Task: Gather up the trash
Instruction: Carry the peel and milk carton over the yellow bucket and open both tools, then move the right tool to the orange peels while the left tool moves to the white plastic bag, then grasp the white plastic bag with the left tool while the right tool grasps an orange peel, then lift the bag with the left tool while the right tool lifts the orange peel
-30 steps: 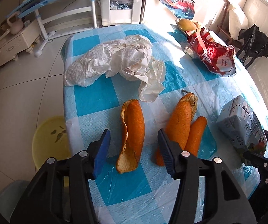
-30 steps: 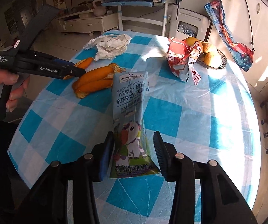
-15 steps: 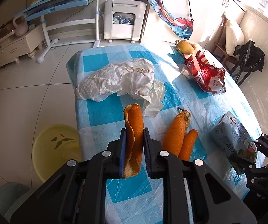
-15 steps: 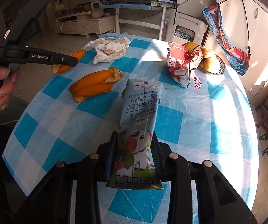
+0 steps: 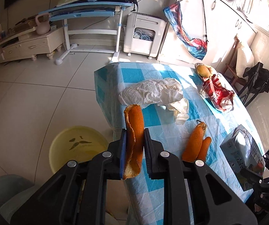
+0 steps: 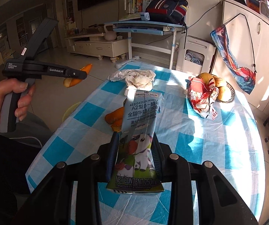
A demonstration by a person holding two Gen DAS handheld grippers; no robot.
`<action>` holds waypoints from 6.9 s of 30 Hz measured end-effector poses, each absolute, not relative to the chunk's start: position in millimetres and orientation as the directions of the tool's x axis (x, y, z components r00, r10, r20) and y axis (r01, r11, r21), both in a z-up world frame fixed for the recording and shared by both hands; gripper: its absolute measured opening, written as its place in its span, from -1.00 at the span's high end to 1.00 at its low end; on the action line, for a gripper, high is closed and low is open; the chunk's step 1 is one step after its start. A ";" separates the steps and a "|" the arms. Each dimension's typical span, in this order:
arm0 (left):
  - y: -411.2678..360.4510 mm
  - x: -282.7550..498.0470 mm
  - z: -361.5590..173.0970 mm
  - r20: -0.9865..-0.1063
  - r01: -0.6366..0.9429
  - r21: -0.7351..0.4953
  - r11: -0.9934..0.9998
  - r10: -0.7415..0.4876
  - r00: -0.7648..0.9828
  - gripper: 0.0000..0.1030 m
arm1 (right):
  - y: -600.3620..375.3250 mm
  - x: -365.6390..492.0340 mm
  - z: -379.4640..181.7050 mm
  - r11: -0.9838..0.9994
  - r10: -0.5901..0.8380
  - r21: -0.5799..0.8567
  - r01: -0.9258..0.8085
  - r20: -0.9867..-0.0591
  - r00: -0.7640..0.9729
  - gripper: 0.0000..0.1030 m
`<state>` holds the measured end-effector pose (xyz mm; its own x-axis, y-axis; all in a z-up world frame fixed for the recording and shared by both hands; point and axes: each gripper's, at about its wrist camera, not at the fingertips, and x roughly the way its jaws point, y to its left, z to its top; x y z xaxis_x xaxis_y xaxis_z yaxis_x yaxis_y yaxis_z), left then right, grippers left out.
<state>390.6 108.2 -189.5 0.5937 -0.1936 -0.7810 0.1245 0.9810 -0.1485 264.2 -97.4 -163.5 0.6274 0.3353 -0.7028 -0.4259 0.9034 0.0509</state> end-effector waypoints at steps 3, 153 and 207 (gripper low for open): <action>123.3 389.3 -192.1 -0.789 0.089 -0.160 0.983 -0.182 0.587 0.67 | -79.7 261.6 -165.8 0.891 0.363 0.071 -0.449 -0.706 0.609 0.34; -8.9 469.7 -242.8 -0.800 0.569 -0.195 0.799 -0.465 0.379 0.63 | -100.8 335.2 -216.7 0.893 0.400 0.226 -0.389 -0.794 0.458 0.66; 26.1 349.6 -235.6 -0.828 0.366 -0.239 0.899 -0.385 0.407 -0.03 | -118.7 274.5 -220.3 0.925 0.231 0.049 -0.377 -0.860 0.454 0.21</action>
